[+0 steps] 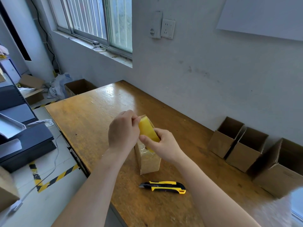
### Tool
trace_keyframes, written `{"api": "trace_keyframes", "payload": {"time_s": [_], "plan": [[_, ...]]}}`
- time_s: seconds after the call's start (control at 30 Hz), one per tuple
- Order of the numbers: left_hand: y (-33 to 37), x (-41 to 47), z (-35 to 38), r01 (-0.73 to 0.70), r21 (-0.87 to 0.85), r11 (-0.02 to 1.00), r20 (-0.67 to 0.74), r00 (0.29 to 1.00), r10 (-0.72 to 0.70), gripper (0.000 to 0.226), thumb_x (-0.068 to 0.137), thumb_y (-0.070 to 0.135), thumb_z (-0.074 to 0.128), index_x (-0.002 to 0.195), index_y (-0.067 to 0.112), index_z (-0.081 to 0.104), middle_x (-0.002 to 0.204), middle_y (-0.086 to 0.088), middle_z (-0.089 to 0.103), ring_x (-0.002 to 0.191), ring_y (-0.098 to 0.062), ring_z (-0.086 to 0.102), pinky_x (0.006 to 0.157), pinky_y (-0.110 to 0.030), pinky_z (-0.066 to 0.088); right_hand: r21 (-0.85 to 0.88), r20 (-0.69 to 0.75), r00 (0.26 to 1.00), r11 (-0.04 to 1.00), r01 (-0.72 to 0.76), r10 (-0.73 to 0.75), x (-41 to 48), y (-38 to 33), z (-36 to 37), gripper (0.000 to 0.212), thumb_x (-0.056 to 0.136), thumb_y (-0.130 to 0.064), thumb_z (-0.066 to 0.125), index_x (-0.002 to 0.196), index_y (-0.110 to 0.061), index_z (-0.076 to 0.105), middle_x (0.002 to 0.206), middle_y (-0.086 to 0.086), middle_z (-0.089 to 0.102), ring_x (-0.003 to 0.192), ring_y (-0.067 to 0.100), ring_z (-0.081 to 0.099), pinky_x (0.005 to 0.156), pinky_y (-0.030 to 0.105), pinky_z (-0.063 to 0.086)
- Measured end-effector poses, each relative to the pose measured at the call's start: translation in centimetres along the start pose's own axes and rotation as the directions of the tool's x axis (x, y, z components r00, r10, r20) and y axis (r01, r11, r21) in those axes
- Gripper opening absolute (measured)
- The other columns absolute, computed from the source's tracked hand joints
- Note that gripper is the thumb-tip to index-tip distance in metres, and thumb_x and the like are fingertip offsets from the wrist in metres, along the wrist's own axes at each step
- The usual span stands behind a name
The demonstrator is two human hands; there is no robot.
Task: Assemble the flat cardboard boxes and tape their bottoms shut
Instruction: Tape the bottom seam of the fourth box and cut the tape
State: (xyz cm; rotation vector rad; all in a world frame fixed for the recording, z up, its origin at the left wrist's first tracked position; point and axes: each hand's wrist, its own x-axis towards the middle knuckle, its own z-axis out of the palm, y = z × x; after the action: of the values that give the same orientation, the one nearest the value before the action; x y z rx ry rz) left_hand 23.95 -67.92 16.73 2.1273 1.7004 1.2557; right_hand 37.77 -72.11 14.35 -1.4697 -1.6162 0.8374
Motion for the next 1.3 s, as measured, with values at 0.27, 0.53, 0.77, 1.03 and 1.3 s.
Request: {"api": "trace_keyframes", "payload": {"time_s": [0.27,0.53,0.77,1.03,1.3], "plan": [[-0.4,0.2,-0.1,0.235,-0.326,0.915,-0.01,0.968,-0.252,0.015,0.094,0.019,0.06,0.081,0.013,0.061,0.075,0.006,0.059,0.072,-0.009,0.055,0.063,-0.019,0.044,-0.336,-0.08,0.995,0.939,-0.075,0.051,1.2,0.7,-2.7,0.066,0.068,-0.08,0.057,0.067,-0.014,0.06,0.064,0.005,0.06,0.06,0.023,0.059,0.054,0.037,0.047],[-2.4,-2.0,2.1,0.661,-0.675,0.328,0.327,0.667,-0.67,0.018,0.089,0.01,0.068,0.072,0.01,0.064,0.065,0.0,0.063,0.053,-0.01,0.051,0.05,-0.02,0.045,-0.584,-0.256,0.966,0.793,-0.174,0.023,2.7,2.1,-4.8,0.057,0.075,-0.079,0.054,0.067,-0.022,0.059,0.062,-0.008,0.056,0.061,0.011,0.054,0.059,0.032,0.043],[-4.5,-5.6,5.8,0.815,-0.57,0.106,0.496,0.444,-0.746,0.01,0.089,0.012,0.068,0.081,0.007,0.066,0.075,-0.006,0.068,0.063,-0.016,0.057,0.06,-0.028,0.047,-0.872,-0.122,0.992,0.476,-0.112,0.011,4.9,1.8,-3.8,0.054,0.08,-0.079,0.047,0.083,-0.026,0.057,0.071,-0.013,0.056,0.075,0.012,0.053,0.091,0.036,0.032],[-5.6,-6.6,8.1,0.851,-0.525,-0.003,0.543,0.333,-0.771,0.011,0.095,0.011,0.06,0.086,0.006,0.063,0.076,-0.007,0.064,0.062,-0.017,0.054,0.058,-0.028,0.045,-0.914,-0.054,0.996,0.399,-0.077,0.069,6.8,2.1,-2.1,0.052,0.078,-0.078,0.052,0.083,-0.028,0.065,0.071,-0.011,0.061,0.075,0.012,0.057,0.085,0.035,0.025],[-6.1,-7.0,9.1,0.869,-0.491,-0.055,0.574,0.276,-0.771,0.01,0.096,0.01,0.059,0.086,0.008,0.063,0.077,-0.007,0.063,0.062,-0.017,0.054,0.059,-0.028,0.046,-0.897,-0.061,0.992,0.43,-0.102,0.108,7.4,3.1,-1.7,0.054,0.076,-0.078,0.055,0.085,-0.026,0.066,0.073,-0.011,0.062,0.077,0.012,0.058,0.094,0.038,0.03]]}}
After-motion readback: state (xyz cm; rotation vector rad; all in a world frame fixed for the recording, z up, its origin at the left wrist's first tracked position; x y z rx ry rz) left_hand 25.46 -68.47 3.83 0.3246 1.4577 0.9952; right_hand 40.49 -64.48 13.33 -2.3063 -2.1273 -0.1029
